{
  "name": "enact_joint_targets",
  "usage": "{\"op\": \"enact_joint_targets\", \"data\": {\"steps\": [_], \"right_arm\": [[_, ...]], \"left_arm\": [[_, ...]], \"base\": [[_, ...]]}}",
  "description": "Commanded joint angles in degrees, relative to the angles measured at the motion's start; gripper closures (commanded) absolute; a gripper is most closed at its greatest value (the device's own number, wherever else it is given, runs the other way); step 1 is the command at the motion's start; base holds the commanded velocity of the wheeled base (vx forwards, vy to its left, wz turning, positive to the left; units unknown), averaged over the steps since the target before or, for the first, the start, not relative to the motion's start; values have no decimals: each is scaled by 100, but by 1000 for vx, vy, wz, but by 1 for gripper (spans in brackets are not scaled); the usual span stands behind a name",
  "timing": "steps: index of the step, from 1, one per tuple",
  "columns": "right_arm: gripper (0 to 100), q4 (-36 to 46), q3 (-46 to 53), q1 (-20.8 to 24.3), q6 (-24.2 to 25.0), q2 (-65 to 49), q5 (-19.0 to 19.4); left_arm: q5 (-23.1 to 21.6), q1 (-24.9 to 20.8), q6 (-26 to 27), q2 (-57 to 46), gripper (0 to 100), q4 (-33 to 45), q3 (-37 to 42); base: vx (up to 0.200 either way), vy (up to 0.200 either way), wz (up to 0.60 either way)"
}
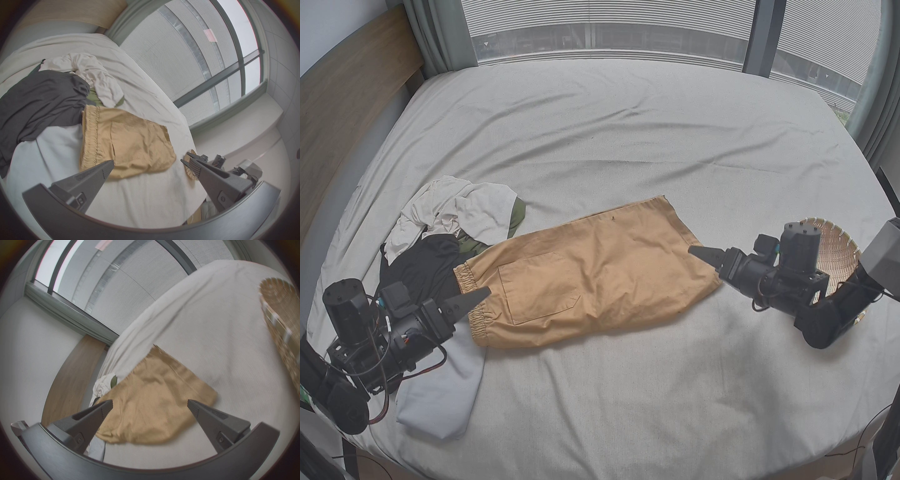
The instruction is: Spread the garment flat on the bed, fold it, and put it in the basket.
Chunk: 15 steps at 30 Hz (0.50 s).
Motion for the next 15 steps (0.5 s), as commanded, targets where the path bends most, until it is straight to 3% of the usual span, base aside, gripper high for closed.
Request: {"op": "enact_joint_targets", "data": {"steps": [1, 15], "right_arm": [[0, 7, 691, 59, 65, -283, -3], [0, -63, 199, 76, 74, 894, -161]], "left_arm": [[-151, -238, 200, -381, 0, -13, 397], [-151, -246, 217, -495, 0, -13, 406]], "base": [[0, 0, 0], [0, 0, 0]]}}
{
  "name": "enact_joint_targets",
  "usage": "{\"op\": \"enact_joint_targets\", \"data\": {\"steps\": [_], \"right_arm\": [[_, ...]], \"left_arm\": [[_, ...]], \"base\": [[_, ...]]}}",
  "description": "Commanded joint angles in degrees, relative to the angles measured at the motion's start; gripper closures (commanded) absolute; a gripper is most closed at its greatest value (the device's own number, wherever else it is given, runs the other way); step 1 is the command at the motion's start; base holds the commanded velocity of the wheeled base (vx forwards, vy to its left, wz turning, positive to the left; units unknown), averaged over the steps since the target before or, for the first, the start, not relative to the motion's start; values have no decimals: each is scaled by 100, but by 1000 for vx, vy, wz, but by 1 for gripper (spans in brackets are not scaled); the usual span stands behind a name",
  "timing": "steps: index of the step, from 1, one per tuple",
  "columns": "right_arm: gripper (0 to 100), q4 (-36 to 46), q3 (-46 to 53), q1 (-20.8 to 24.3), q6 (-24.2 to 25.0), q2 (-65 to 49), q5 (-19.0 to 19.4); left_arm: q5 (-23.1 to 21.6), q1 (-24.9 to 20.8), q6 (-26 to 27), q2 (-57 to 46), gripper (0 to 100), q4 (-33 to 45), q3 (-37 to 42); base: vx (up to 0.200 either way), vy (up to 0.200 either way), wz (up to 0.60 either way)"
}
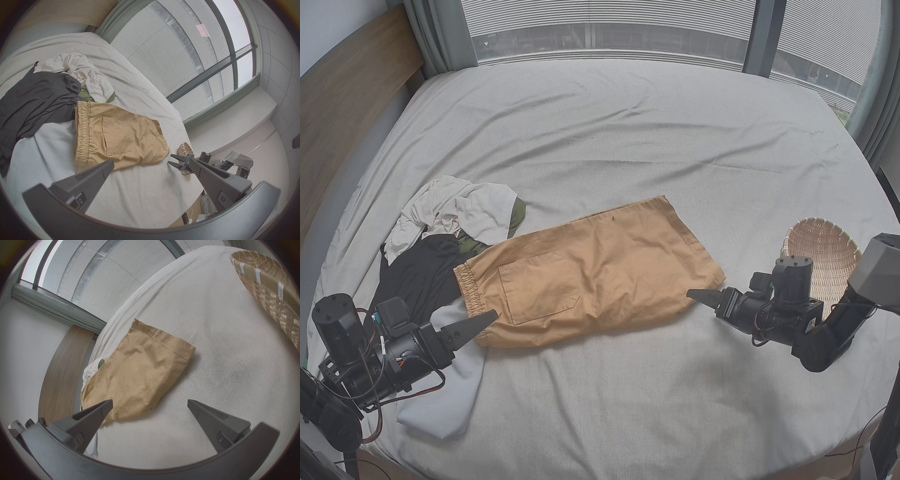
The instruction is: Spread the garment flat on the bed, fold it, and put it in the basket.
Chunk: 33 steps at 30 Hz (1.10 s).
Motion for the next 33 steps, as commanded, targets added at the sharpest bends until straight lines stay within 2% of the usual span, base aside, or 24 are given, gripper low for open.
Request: {"op": "enact_joint_targets", "data": {"steps": [1, 15, 21, 25, 28, 29, 33], "right_arm": [[0, 2, -286, 20, 0, 488, -137], [0, 55, -1991, 302, 0, 1481, -278], [0, -68, -2430, 319, 71, 1771, -278], [0, -428, -2483, 407, 211, 1903, -295], [0, -666, -2483, 442, 203, 2035, -612], [100, -771, -2474, 451, 203, 2043, -682], [100, -1193, -2219, 460, 273, 1964, -708]], "left_arm": [[-10, -4, 4, -87, 0, -4, 14], [8, 40, 13, -158, 0, -30, 14], [43, 93, 13, -131, 0, -92, -30], [43, 242, 4, -105, 0, -92, -39], [43, 330, 4, -79, 0, -92, -30], [43, 374, 4, -70, 0, -92, -21], [43, 541, -5, 44, 0, -83, 5]], "base": [[0, 0, 0], [0, 0, 0], [0, 0, 0], [0, 0, 0], [0, 0, 0], [0, 0, 0], [0, 0, 0]]}}
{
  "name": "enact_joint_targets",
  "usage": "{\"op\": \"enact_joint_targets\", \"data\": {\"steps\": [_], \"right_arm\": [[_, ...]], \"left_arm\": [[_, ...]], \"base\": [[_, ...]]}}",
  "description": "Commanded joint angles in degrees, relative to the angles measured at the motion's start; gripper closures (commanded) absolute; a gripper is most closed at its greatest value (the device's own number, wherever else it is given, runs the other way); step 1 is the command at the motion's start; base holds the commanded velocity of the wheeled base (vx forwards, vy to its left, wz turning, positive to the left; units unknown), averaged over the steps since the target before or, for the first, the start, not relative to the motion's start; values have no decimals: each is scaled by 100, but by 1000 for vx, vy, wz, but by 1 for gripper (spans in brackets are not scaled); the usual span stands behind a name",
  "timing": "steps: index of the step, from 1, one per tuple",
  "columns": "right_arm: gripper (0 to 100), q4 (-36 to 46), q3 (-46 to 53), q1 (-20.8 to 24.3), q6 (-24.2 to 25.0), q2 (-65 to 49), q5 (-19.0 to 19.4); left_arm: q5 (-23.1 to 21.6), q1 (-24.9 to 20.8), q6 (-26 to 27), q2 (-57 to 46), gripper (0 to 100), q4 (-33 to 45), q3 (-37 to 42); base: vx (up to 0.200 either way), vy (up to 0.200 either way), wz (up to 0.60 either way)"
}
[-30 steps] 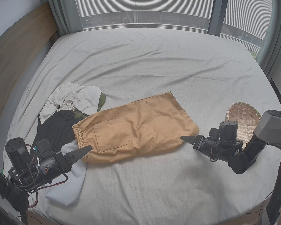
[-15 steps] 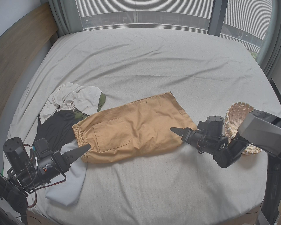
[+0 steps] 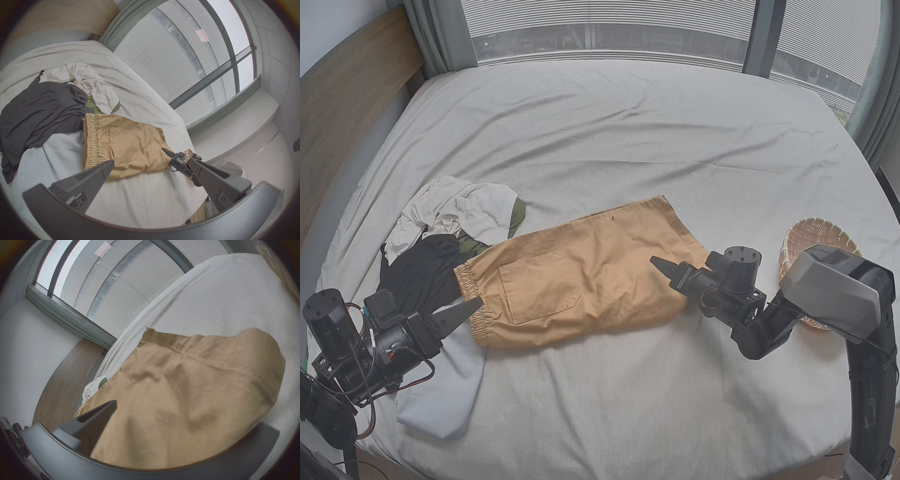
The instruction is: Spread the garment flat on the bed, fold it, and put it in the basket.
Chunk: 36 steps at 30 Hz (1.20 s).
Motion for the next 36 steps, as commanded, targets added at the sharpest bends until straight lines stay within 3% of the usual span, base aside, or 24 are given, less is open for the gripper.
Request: {"op": "enact_joint_targets", "data": {"steps": [1, 12, 21, 27, 36], "right_arm": [[100, -312, 277, 36, 71, 41, -10], [100, -1270, 1990, -17, 62, -1093, -27], [100, -1788, 3748, -580, -298, -1778, -19], [100, -2008, 4223, -1028, -421, -1849, 17], [100, -2008, 4381, -1045, -430, -1822, 43]], "left_arm": [[2, 200, -5, 163, 0, 7, 39], [2, 385, 22, 638, 0, 7, 109], [-34, 306, 22, 1077, 0, -11, -120], [-25, 192, 39, 1543, 0, -98, -243], [2, -160, 39, 2440, 0, -1021, -234]], "base": [[0, 0, 0], [0, 0, 0], [0, 0, 0], [0, 0, 0], [0, 0, 0]]}}
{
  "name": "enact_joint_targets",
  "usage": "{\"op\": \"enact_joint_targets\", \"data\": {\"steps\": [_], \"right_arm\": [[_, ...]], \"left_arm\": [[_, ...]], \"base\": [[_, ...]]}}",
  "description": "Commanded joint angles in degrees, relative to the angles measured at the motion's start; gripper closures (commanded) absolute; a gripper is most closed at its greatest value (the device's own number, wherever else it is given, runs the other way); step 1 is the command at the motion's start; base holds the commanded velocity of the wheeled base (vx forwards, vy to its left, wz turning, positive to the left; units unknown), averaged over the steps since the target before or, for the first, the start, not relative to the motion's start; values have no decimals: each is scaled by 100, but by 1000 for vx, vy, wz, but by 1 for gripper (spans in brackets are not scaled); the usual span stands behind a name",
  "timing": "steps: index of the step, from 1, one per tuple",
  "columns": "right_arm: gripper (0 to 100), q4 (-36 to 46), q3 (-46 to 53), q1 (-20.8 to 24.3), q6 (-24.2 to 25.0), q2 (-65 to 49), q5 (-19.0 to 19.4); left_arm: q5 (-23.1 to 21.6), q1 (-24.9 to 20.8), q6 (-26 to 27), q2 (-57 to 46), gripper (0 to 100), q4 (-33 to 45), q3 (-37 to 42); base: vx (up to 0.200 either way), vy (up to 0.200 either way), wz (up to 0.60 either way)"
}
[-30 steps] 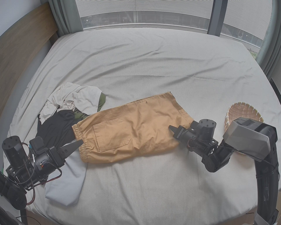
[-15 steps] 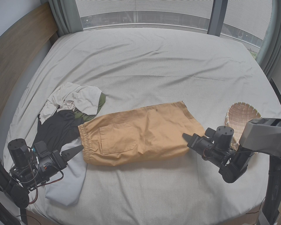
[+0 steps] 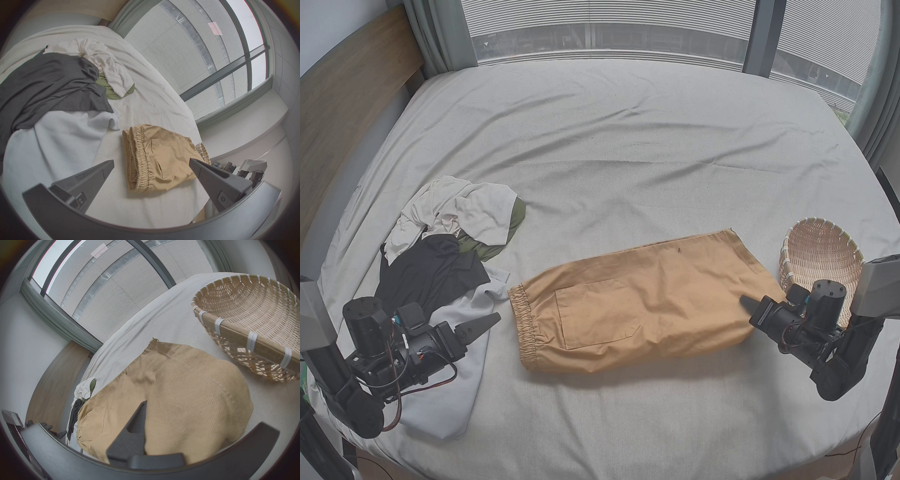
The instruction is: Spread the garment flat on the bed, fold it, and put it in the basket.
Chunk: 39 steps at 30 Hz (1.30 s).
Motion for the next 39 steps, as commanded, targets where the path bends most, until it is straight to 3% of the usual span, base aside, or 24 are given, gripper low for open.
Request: {"op": "enact_joint_targets", "data": {"steps": [1, 10, 16, 21, 39], "right_arm": [[0, -3, 148, 17, 0, -57, 36], [0, -12, 869, 26, 9, -822, 71], [0, 15, 1387, 17, 36, -2105, 273], [0, 59, 1475, -18, 36, -2852, 317], [0, 15, 1484, 26, 79, -2931, 405]], "left_arm": [[14, -254, 10, 695, 0, -179, -36], [23, -553, 10, 1223, 0, -179, -291], [559, -650, 19, 1732, 0, -188, -792], [550, -667, -34, 1899, 0, -188, -1082], [568, -896, -166, 2585, 0, -197, -2356]], "base": [[0, 0, 0], [0, 0, 0], [0, 0, 0], [0, 0, 0], [0, 0, 0]]}}
